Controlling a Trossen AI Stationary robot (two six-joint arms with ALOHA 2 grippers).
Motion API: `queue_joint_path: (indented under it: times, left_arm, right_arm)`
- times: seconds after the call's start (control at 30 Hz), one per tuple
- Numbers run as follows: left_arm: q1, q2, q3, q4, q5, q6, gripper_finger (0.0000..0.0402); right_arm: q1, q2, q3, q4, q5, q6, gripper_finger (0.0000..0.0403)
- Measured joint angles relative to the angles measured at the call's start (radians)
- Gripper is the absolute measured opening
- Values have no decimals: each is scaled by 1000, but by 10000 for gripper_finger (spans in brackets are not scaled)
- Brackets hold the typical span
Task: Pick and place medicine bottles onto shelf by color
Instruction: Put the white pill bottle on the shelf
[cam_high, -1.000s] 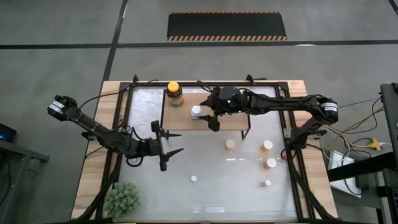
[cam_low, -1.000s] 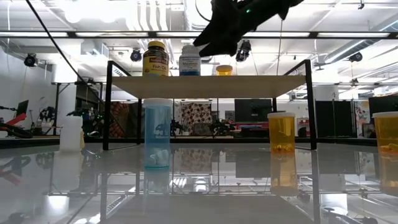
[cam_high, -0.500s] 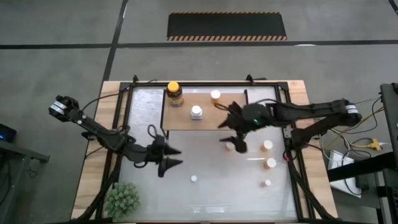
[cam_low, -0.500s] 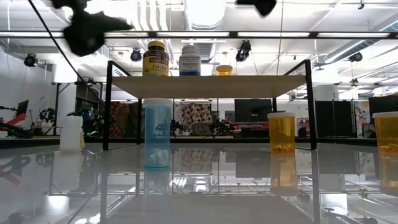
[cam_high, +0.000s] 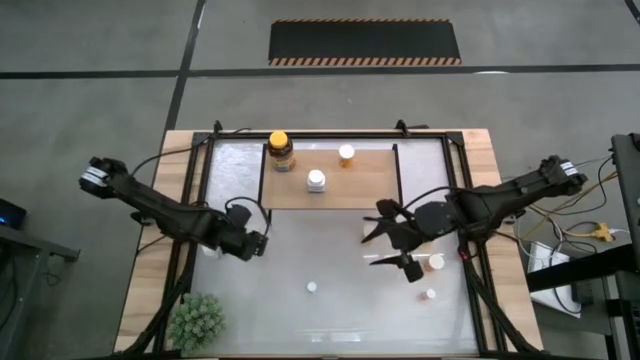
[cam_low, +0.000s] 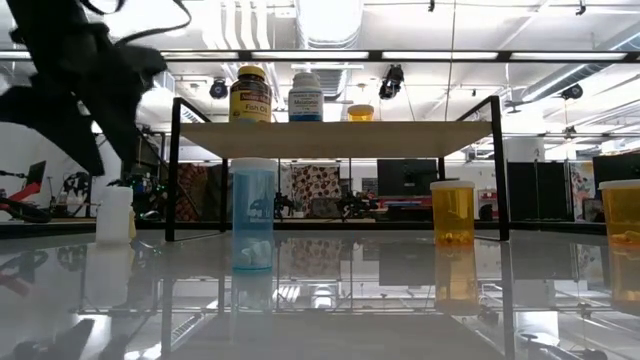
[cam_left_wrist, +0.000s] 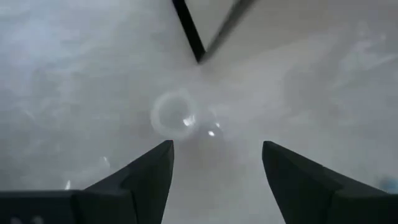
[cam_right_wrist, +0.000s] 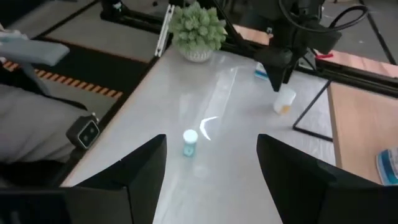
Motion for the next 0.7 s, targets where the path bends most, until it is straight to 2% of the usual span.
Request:
queue_joint_path:
  times: [0.33, 0.7]
  left_arm:
    - [28, 103, -1, -14, -62, 27, 228]
    - [29, 98, 13, -11, -44, 40, 228]
  right_arm:
    - [0, -2, -15, 1, 5, 31, 239]
    - [0, -2, -21, 1, 16, 48, 234]
